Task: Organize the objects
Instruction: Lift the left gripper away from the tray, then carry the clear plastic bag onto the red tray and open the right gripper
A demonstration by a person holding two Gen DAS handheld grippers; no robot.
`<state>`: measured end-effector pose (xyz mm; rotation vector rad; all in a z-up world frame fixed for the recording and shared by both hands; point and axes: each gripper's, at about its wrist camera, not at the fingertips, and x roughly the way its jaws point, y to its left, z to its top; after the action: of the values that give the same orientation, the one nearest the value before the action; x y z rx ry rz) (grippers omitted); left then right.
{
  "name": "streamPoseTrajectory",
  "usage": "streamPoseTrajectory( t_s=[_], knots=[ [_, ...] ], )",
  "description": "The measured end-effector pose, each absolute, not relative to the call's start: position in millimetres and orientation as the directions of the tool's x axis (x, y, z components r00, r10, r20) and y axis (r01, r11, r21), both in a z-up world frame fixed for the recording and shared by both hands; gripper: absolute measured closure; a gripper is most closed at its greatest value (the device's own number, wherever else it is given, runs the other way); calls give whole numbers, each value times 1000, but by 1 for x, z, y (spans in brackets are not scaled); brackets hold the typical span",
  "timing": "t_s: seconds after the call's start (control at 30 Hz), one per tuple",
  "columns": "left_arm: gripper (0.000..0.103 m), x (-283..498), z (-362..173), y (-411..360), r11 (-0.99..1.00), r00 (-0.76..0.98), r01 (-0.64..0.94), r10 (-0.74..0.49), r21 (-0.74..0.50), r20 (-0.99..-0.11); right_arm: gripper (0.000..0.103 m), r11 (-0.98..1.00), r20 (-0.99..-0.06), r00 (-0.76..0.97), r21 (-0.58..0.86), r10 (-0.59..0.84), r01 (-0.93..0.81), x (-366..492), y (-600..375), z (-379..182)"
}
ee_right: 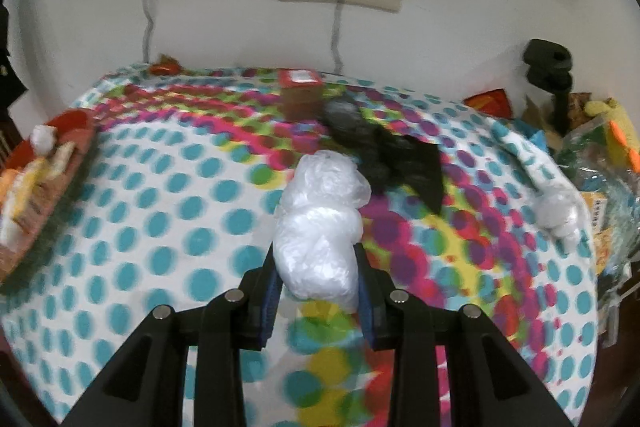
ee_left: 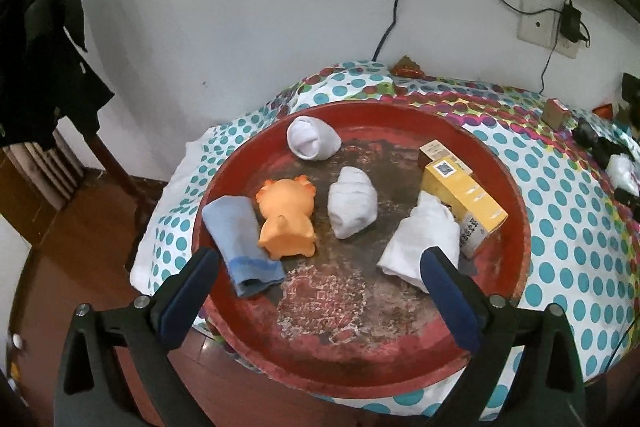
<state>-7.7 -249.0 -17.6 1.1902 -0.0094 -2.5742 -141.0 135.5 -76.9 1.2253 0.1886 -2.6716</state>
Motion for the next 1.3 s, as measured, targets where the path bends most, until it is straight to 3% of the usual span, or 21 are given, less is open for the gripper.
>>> streamPoseTrajectory(
  t_s=[0.67,1.3],
  knots=[
    [2,7,-5,-282,-935,-593,344,-292,92,-750,70,-893,-725,-635,-59,-268,445,-119,11,-31],
    [2,16,1,-305,-922,-585,383,-291,58,-757,70,-773,-726,-561,-64,-398,631,-107,-114,-21]
  ],
)
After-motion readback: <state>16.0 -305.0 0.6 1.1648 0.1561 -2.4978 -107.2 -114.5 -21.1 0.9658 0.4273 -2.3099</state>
